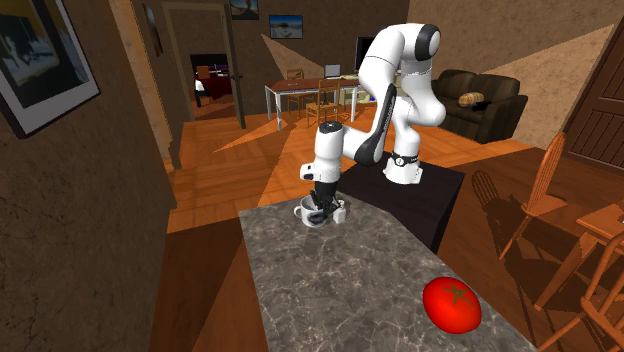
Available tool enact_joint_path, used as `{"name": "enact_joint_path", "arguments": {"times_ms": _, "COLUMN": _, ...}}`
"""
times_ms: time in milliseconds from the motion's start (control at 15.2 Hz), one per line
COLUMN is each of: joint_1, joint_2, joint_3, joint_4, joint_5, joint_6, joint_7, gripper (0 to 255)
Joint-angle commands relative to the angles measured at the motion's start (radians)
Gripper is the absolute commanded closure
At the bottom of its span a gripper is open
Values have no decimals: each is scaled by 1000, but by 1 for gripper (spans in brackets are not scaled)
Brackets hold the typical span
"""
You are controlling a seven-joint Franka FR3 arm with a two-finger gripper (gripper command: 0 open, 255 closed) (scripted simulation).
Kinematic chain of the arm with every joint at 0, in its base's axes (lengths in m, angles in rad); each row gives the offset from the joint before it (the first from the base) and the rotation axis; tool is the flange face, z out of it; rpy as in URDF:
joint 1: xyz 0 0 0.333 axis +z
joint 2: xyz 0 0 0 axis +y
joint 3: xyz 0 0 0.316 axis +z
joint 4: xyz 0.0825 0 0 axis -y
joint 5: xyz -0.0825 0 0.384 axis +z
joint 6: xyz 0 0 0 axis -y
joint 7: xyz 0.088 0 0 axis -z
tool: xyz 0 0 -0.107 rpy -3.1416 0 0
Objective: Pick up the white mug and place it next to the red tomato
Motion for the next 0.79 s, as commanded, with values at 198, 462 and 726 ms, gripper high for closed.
{"name": "enact_joint_path", "arguments": {"times_ms": 198, "joint_1": 0, "joint_2": -58, "joint_3": 0, "joint_4": -4, "joint_5": 1, "joint_6": -55, "joint_7": -3, "gripper": 255}}
{"name": "enact_joint_path", "arguments": {"times_ms": 462, "joint_1": 1, "joint_2": -102, "joint_3": 0, "joint_4": 0, "joint_5": 1, "joint_6": -102, "joint_7": -6, "gripper": 255}}
{"name": "enact_joint_path", "arguments": {"times_ms": 726, "joint_1": 1, "joint_2": -144, "joint_3": 0, "joint_4": 7, "joint_5": 2, "joint_6": -151, "joint_7": -8, "gripper": 255}}
